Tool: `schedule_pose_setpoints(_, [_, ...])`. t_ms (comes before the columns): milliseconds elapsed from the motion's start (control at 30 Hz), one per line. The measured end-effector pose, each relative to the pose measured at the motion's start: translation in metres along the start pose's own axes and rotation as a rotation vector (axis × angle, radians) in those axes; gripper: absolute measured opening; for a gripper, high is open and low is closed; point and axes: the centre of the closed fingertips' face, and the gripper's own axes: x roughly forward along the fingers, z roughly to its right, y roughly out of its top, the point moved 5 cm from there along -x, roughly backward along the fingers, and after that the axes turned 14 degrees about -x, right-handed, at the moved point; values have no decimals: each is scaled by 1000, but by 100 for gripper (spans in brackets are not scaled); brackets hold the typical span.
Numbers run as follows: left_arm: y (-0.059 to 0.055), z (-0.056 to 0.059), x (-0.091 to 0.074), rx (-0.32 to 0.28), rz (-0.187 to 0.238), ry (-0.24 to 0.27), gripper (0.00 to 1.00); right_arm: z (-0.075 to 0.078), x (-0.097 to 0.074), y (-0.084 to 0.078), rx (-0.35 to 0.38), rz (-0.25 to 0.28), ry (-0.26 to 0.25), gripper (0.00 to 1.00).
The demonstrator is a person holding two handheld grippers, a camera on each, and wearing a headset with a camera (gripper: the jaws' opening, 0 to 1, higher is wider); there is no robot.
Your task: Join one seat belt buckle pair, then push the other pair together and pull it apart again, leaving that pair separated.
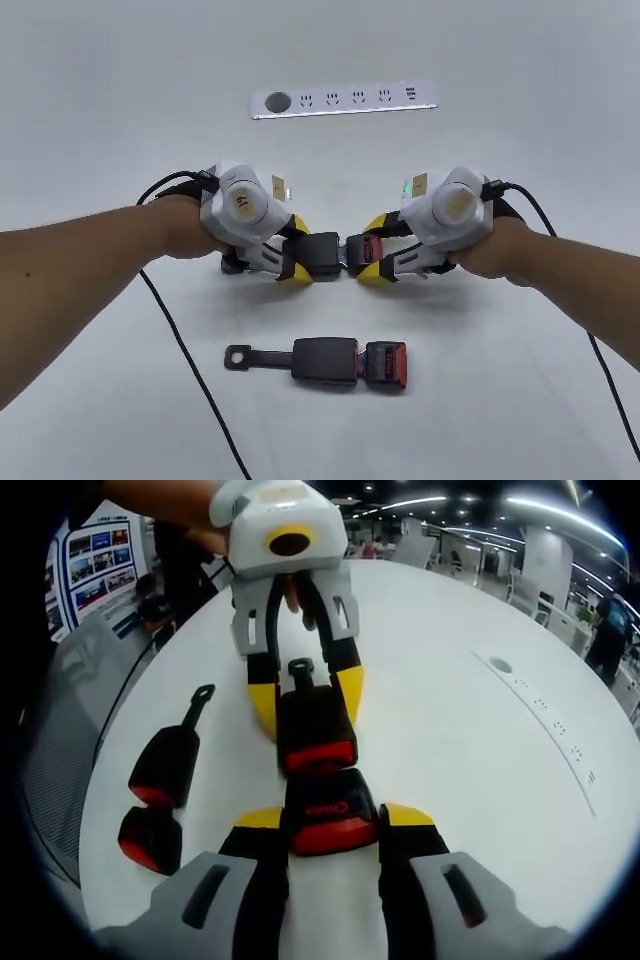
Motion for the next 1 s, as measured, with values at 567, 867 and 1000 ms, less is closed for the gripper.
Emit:
schedule_pose_setpoints(567, [0,-3,1,7,-7,-4,34,1,4,0,-11,-12,5,34])
schedule_pose_setpoints(867, [1,-2,1,16,-15,-5,34,0,4,3,-21,-21,3,34])
schedule_pose_setpoints(1000, [1,-2,1,21,-19,-7,34,1,3,2,-24,-24,3,34])
